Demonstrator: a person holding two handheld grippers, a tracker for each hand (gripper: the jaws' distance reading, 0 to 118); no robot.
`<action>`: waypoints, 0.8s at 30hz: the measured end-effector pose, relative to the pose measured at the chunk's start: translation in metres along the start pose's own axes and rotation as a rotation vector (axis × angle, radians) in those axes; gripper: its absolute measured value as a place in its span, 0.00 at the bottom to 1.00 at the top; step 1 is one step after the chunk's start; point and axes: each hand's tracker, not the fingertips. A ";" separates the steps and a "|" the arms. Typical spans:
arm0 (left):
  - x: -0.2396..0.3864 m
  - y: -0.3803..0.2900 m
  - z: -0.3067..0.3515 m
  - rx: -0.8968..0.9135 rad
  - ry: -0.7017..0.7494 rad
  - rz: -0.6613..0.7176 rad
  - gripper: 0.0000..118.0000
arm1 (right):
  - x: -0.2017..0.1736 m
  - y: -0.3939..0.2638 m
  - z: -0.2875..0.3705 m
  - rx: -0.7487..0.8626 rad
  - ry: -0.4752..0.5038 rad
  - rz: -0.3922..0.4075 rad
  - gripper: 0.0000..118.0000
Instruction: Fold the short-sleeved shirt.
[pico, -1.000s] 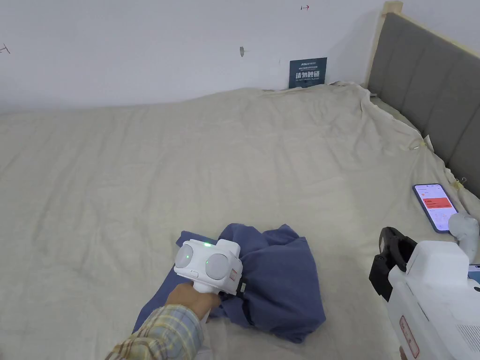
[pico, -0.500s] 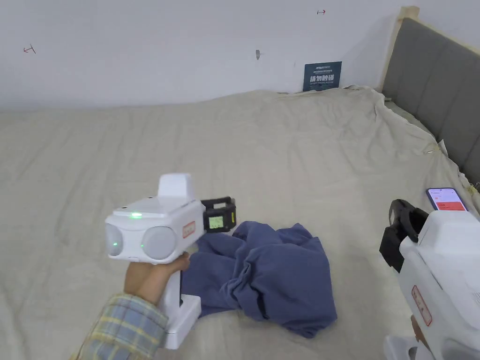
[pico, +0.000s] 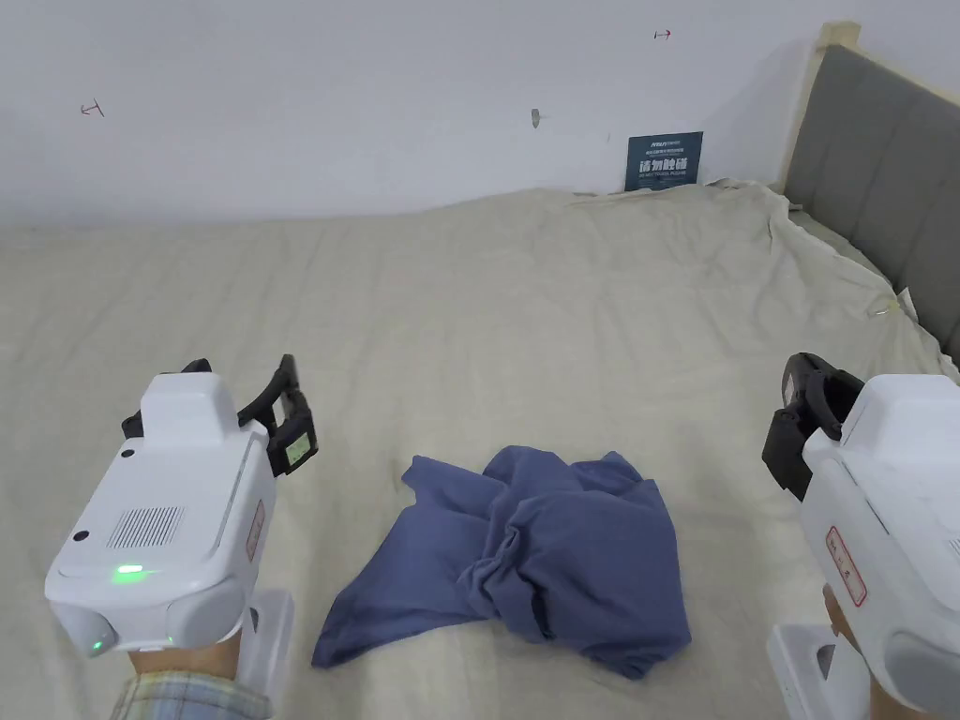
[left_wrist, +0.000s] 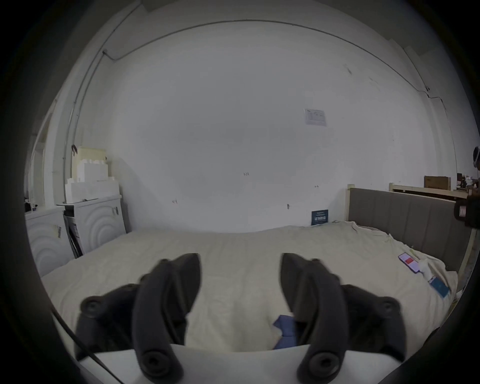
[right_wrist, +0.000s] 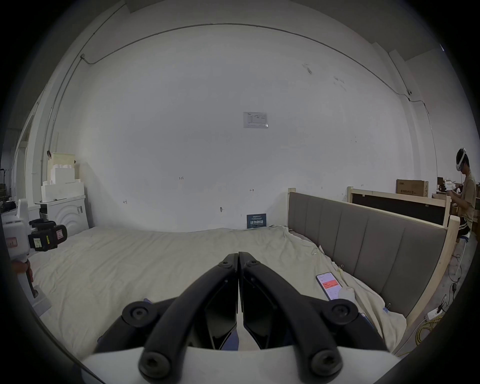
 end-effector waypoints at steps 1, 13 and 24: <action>-0.002 -0.003 0.001 0.001 0.008 -0.007 0.49 | -0.001 0.000 0.000 0.000 0.001 0.001 0.00; -0.008 -0.010 0.012 0.026 0.024 -0.012 0.00 | -0.009 -0.006 -0.002 -0.007 0.004 0.006 0.00; -0.011 -0.029 -0.018 -0.400 -0.081 0.065 0.00 | -0.011 -0.011 -0.007 -0.024 0.010 -0.001 0.00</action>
